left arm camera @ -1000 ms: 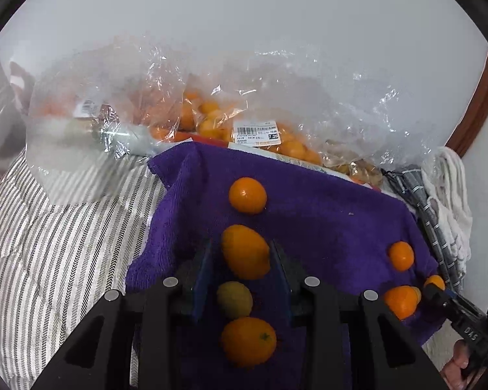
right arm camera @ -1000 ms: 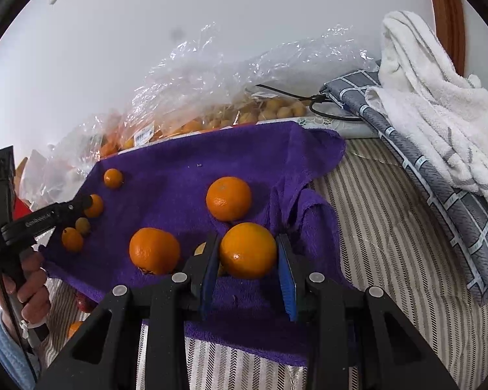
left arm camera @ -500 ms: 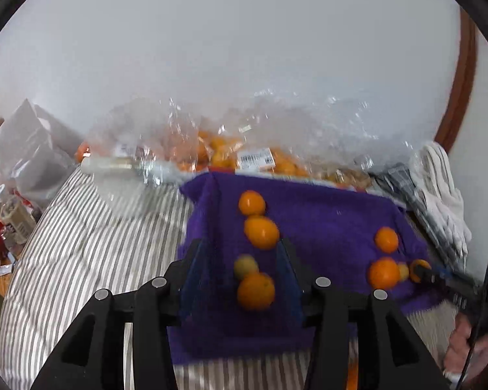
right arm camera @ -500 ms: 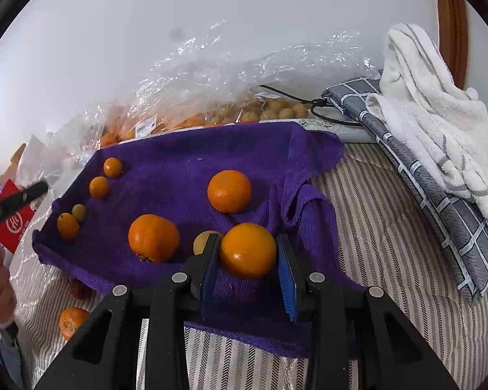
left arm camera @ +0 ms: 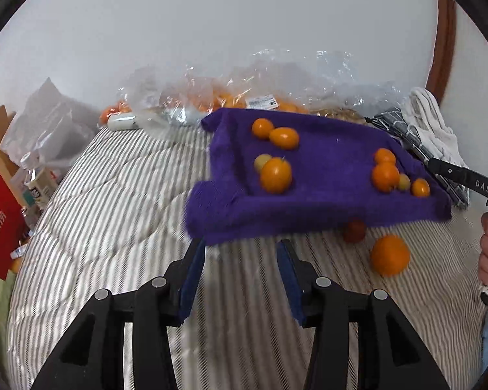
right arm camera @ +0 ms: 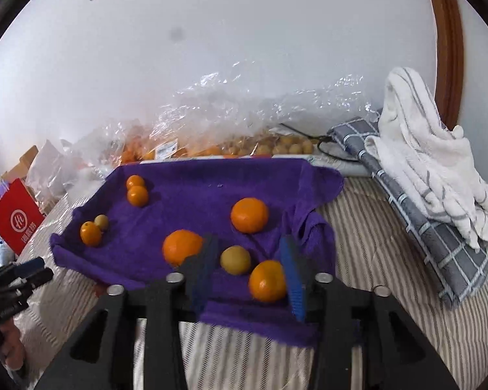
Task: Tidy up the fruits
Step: 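Move the right gripper to the last orange on the bed and close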
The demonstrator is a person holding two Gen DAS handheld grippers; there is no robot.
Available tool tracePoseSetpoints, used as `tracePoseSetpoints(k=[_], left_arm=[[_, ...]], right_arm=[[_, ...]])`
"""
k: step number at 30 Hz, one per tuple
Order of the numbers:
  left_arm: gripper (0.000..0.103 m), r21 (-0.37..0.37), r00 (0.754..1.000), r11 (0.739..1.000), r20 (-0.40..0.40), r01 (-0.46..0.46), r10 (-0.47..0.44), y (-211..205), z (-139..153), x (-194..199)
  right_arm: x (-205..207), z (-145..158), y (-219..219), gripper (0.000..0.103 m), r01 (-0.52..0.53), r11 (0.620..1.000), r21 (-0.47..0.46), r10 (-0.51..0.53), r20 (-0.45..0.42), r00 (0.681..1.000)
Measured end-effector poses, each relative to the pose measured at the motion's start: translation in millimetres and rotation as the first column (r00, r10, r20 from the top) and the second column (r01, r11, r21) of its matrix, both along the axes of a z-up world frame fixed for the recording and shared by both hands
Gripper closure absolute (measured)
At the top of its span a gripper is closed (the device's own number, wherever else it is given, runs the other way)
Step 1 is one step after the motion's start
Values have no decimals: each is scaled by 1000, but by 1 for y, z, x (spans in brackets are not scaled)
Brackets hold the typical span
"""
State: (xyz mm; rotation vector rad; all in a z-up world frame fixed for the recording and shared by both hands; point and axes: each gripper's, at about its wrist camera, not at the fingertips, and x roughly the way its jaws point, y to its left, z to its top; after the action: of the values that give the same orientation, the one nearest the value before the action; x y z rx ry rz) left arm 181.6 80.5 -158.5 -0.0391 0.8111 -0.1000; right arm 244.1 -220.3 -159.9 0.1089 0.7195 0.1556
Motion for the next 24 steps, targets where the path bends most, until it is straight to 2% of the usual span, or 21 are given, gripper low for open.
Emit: tracePoseSetpoints(k=[4,7,9,11,15,19,24], left_arm=[[59,-90,1000,996,-25,-13,11,21,-4,-7],[59,-92,996,994,-83,-51,43,27,-12,-3],[60,-93,990,992,-120,-86,75,33,-17,1],[61,-122,990,988,-117,-94,80,38,-17,-1],[61,-133,989,986,-119,-105,89,40,-18,-2],[60,-134,989,986,-120,-101,85,41,-18,-3],[60,-143,989,984,-121,-102,85,40,-18,-1]], right_arm=[[-18,2,24,67,-60,998,-1,60,-53,997],[-33,-1,45,59,-110,994,18,111,-83,990],[-42,-5,60,57,-150,988,39,154,-105,983],[-47,-9,72,57,-178,983,50,183,-118,976],[-51,-19,99,56,-228,973,35,231,-142,963],[-47,-32,111,51,-240,969,49,245,-170,955],[-44,-38,121,49,-248,967,51,253,-180,951]])
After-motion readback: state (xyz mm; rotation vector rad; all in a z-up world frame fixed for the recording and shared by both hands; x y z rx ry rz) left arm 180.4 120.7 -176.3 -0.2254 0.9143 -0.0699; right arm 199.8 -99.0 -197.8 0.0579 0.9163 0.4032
